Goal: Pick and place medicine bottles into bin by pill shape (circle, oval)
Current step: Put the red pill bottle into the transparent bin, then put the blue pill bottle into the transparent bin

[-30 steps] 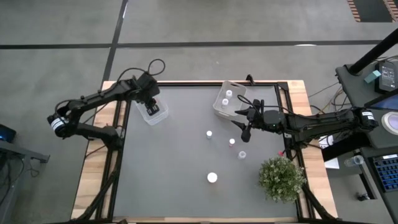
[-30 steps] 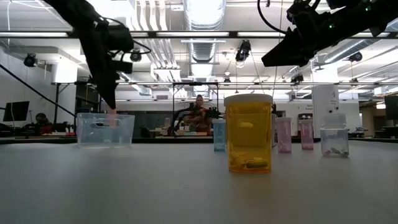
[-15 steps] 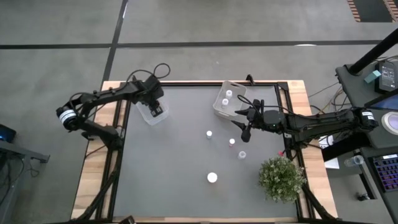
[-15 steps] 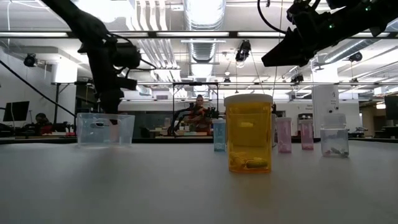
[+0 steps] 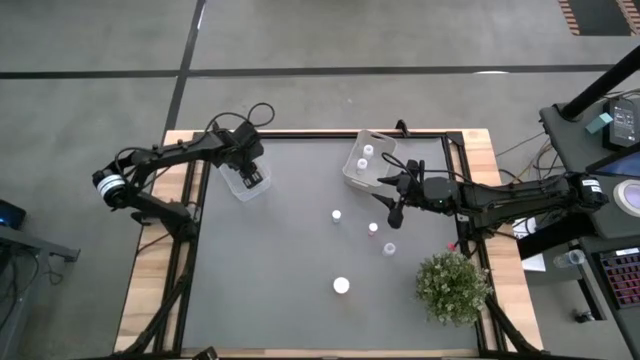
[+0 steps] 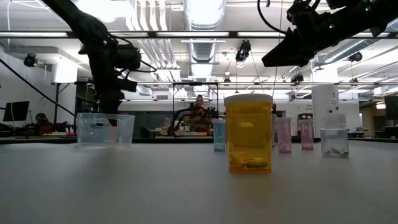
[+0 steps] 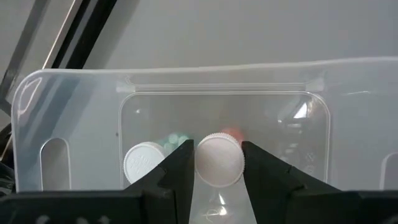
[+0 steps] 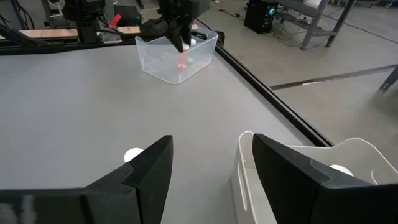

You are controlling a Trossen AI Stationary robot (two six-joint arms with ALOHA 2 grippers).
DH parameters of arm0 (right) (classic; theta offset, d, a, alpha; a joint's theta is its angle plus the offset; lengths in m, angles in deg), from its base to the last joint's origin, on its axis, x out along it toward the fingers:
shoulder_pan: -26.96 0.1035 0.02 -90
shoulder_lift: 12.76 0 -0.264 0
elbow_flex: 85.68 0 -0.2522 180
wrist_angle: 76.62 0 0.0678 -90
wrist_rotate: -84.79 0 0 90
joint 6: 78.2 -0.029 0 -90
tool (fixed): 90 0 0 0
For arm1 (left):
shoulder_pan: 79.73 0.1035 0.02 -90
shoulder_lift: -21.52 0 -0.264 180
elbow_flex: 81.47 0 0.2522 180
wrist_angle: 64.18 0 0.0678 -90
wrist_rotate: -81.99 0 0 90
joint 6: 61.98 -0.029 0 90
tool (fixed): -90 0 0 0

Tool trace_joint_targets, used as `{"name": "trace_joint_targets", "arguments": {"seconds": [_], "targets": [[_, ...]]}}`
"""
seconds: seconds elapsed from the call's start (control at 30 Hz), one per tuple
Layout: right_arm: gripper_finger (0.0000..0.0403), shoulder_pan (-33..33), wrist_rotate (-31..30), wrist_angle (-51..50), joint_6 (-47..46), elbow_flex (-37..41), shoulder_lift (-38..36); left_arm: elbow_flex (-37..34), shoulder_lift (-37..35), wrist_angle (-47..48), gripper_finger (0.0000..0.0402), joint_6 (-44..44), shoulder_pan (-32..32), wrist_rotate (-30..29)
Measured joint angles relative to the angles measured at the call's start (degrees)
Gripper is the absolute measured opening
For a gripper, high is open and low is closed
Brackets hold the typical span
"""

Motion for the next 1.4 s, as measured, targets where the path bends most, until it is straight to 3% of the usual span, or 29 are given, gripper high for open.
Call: {"name": "trace_joint_targets", "arguments": {"seconds": [0.17,0.5,0.73,0.93,1.13,1.4], "targets": [[0.0215,0.0,0.0,0.0,0.0,0.0,0.0,0.0,0.0,0.1,0.0114,0.0,0.0,0.0],[0.0215,0.0,0.0,-0.1,0.0,0.0,0.0,0.0,-0.1,0.7,0.0172,-0.3,0.0,0.0],[0.0215,0.0,0.0,-0.2,-0.4,0.0,0.0,3.8,-1.8,8.3,0.0175,-0.3,0.0,0.0],[0.0215,0.0,0.0,-0.1,-0.5,0.0,0.0,6.5,-5.5,7.4,0.0176,1.7,-0.6,0.0],[0.0215,0.0,0.0,0.3,-0.5,0.0,0.0,6.6,-10.1,2.7,0.0176,5.2,-5.9,2.4],[0.0215,0.0,0.0,0.3,-0.9,0.0,0.0,6.3,-12.3,-5.6,0.0176,10.6,-18.3,4.6]]}}
